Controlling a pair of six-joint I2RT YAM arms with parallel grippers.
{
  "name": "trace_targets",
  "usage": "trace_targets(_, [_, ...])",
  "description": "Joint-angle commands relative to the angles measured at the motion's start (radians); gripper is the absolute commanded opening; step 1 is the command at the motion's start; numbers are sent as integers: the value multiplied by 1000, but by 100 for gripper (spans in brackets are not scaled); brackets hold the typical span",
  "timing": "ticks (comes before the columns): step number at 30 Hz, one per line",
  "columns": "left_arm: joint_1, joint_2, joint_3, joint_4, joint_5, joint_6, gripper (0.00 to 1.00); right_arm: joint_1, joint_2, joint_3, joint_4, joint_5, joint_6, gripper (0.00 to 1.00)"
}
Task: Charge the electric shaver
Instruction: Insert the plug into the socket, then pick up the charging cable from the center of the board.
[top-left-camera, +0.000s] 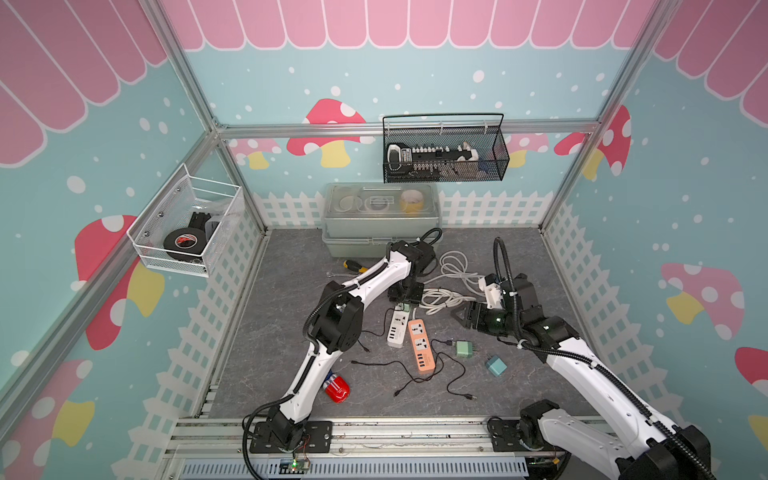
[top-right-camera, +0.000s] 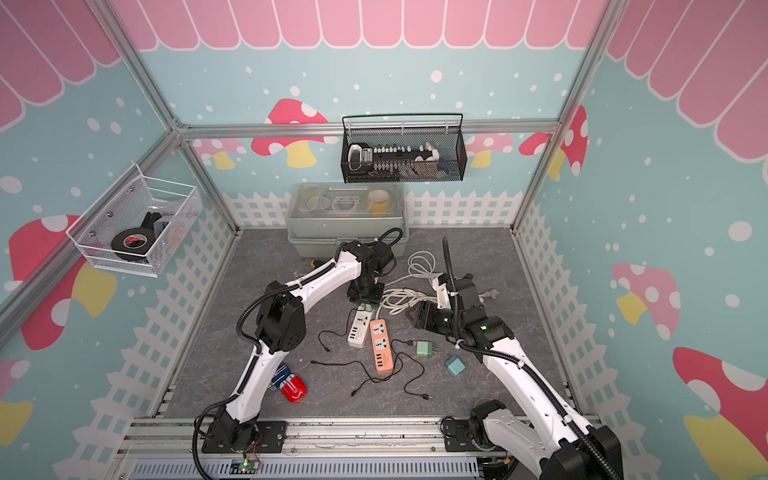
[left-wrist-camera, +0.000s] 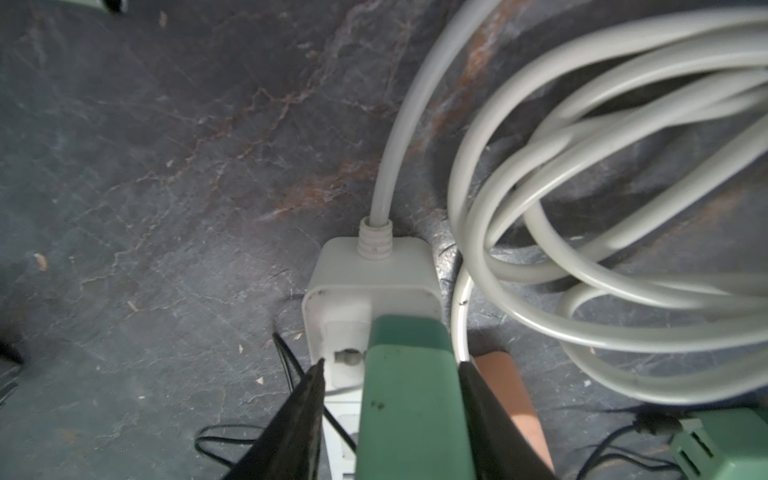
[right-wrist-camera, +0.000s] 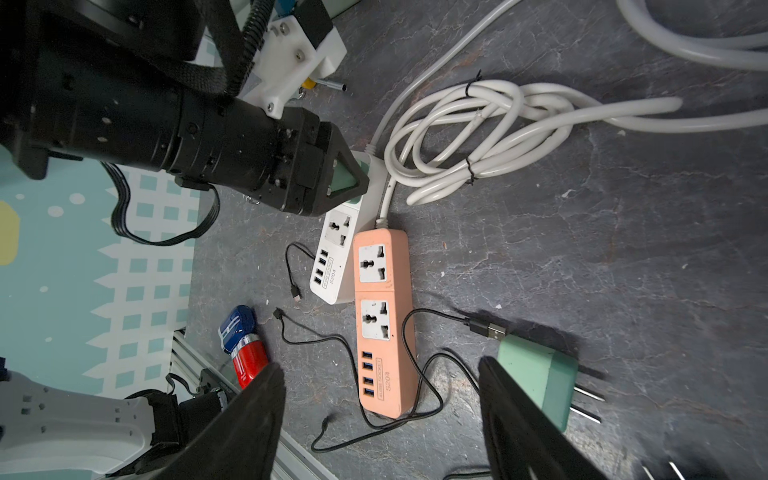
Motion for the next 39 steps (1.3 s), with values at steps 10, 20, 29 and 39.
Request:
trace_targets(10, [15, -255, -106, 35, 11, -101, 63, -4, -3, 58, -11, 40, -35, 74])
trace_targets(20, [161, -653, -594, 218, -26, -337, 62, 54, 84, 209, -87, 126, -183, 69])
trace_targets(29, [485, -946, -1156, 415, 165, -492, 49, 448, 441, 473, -203, 267, -372, 59])
trace_targets(39, [604, -1212, -1304, 381, 113, -588, 48, 705, 1047, 970, -433, 328, -391, 47])
